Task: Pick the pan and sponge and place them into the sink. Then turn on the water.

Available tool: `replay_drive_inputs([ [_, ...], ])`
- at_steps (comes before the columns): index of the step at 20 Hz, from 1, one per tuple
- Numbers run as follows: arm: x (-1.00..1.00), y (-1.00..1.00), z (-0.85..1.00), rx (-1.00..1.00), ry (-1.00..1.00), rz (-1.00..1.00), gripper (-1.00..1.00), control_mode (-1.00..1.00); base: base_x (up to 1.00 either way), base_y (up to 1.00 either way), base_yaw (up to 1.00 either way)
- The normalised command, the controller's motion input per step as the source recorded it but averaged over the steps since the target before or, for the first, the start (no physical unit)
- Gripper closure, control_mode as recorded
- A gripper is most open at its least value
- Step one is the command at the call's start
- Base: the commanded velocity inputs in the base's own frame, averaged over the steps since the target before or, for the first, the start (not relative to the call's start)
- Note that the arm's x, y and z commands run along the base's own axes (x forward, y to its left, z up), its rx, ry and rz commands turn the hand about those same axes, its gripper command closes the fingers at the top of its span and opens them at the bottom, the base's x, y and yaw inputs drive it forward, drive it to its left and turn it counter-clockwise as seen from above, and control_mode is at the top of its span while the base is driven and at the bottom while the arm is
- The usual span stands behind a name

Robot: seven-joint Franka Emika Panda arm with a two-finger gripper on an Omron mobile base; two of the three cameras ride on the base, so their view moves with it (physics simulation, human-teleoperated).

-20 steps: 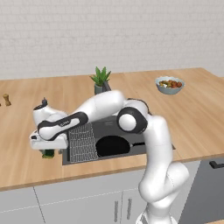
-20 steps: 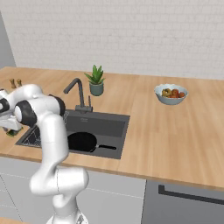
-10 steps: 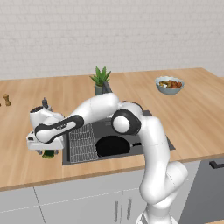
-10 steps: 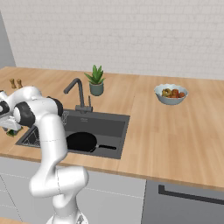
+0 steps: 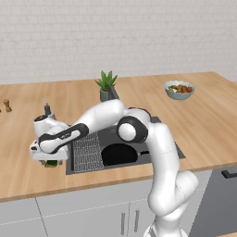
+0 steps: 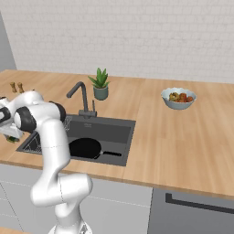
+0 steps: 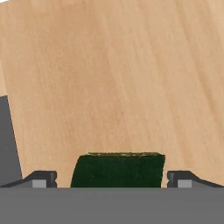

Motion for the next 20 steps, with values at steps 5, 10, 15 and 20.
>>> replay_drive_inputs([
  [5,0.09,0.0,-0.21,0.0,-0.04,0.0,-1.0,-1.0,0.0,0.0,0.0],
  [10,0.0,0.0,-0.1,0.0,-0.03,0.0,1.0,-1.0,0.0,0.0,0.0],
  [15,0.0,-0.21,0.04,0.0,-0.04,0.0,1.0,-1.0,0.0,0.0,0.0],
  [20,-0.02,-0.74,0.31,0.0,-0.1,0.0,1.0,-1.0,0.0,0.0,0.0],
])
